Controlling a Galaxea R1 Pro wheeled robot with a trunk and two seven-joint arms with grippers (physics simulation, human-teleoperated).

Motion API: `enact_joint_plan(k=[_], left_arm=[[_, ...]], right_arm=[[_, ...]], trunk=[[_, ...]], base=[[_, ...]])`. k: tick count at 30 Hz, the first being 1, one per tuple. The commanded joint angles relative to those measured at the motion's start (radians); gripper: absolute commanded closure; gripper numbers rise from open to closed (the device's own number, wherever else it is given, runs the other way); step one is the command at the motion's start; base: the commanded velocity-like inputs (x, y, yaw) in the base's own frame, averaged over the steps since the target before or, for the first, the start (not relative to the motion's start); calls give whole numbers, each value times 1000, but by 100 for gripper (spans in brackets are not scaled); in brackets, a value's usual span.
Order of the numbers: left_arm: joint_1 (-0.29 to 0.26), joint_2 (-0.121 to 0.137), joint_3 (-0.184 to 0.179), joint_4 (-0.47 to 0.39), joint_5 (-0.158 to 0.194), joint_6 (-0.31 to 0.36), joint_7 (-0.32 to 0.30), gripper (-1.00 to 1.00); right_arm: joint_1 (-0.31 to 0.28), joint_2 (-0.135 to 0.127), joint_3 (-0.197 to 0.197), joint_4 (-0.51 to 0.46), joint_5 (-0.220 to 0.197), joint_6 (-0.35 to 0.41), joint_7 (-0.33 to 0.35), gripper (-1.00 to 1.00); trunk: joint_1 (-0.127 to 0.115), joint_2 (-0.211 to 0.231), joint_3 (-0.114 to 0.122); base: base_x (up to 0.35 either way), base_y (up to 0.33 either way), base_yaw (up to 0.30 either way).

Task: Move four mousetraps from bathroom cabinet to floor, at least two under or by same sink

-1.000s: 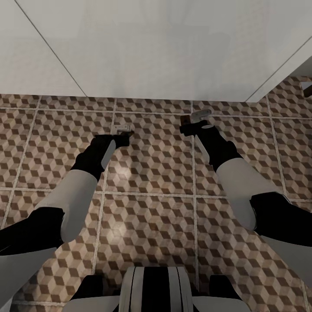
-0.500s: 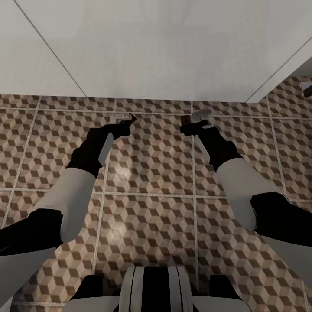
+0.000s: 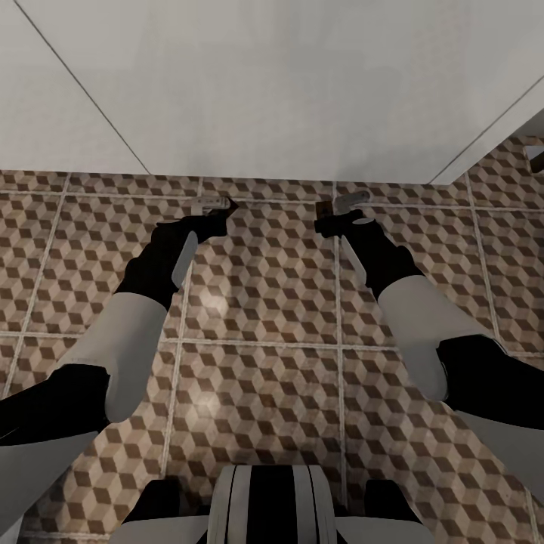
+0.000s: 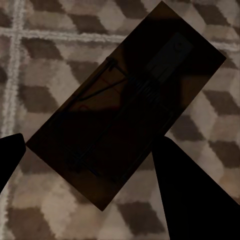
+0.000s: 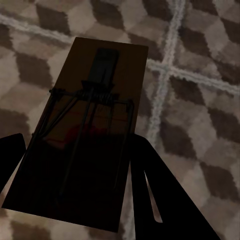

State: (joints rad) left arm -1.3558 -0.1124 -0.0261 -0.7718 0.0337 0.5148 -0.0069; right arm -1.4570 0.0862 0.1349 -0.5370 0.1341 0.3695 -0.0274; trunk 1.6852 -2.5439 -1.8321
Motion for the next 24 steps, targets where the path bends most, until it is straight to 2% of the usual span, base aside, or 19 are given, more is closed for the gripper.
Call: enact_joint_plan(k=[1,24], left_arm=[[0,0,0,-1,3,5,-4,100],[0,-1,0,-4,2,4,-4,100]], right_arm=[[0,0,3,-1,4,6,-1,100],[0,-2,2,10,6,18,-7,100]], trunk=[[0,0,0],[0,0,0]], base=[[2,0,0],[0,0,0]])
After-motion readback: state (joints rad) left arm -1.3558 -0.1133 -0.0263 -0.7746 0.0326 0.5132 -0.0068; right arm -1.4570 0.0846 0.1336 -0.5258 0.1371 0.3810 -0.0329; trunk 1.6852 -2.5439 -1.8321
